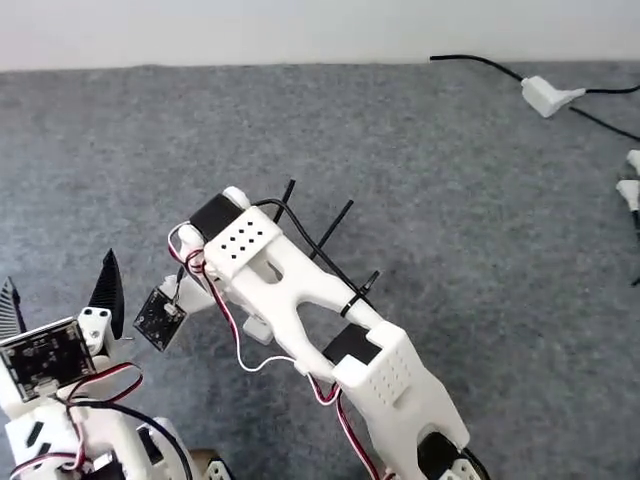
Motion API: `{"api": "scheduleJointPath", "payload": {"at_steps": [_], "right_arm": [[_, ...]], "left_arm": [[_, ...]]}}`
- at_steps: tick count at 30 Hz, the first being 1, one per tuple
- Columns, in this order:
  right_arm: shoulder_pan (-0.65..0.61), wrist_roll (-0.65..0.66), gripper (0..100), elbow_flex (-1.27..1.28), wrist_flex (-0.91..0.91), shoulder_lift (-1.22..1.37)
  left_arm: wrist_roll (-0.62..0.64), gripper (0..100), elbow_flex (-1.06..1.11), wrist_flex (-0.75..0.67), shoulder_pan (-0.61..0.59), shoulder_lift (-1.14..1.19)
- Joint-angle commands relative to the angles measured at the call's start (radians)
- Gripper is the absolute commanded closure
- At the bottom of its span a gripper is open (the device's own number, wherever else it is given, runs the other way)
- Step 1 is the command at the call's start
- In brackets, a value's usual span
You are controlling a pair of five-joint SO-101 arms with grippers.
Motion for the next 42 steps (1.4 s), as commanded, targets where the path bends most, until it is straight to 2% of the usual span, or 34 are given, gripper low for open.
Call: {"api": "scheduleJointPath", "payload": {"at_steps": [1, 25, 42], "right_arm": [[-0.025, -0.017, 99.1, -0.002, 0.016, 0.056], [-0.004, -0.012, 99.1, -0.120, 0.028, 0.012], [-0.010, -0.011, 99.1, -0.086, 0.042, 0.038]], "left_arm": [[0.000, 63, -0.033, 0.002, -0.006, -0.018], [0.000, 63, -0.030, 0.002, -0.006, -0.018], [0.003, 63, -0.018, 0.002, -0.006, -0.018]]}}
